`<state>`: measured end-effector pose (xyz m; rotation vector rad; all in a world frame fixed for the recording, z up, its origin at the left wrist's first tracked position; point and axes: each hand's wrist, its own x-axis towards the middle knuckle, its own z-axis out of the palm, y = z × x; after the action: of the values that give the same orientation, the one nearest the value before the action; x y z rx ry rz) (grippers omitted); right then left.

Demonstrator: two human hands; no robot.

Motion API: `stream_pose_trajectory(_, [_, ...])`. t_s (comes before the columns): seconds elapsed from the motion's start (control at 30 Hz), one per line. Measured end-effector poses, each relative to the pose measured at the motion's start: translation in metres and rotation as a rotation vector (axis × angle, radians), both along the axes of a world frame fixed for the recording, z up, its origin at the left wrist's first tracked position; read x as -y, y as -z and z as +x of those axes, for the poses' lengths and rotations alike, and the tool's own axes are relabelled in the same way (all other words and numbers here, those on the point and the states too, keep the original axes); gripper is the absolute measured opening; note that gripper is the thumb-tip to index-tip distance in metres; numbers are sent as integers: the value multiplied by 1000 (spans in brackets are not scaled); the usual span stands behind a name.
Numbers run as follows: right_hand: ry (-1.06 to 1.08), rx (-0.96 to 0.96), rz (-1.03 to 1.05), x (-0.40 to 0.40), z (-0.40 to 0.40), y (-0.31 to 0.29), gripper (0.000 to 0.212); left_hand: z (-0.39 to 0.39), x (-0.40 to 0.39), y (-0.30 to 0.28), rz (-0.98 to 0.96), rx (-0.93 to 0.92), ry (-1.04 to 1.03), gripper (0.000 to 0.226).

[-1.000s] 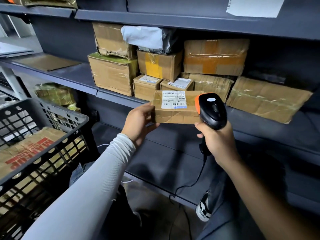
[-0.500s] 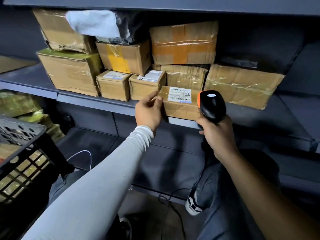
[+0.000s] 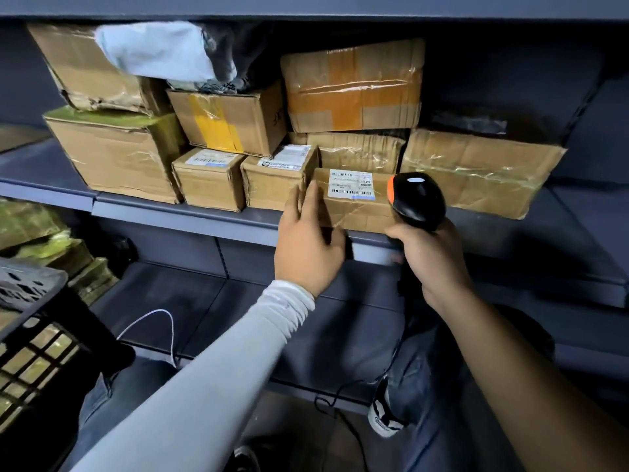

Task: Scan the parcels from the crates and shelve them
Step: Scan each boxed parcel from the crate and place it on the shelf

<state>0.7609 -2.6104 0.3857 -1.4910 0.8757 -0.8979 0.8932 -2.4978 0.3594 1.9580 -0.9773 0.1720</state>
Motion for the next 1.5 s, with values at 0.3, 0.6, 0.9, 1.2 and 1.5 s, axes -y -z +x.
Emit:
stream_pose_trajectory(0.3, [27,113,34,-4,2,11,20,-7,9,25,326,371,-21,73])
stream_pose_trajectory(0.6, [-56,44,62,15,6,12,14,7,27,32,336,463,-89,75])
stream_pose_trajectory(0.9, [-109,17,91,14,9,9,21,12,28,29,306,449,-130,75])
stream_pose_trajectory(1.2, [-124,-33,92,17,17,4,12,23,27,28,337,383,-57,81])
stream_pose_trajectory(1.5, [-60,-93,87,12,25,2,10,36,28,23,379,334,35,81])
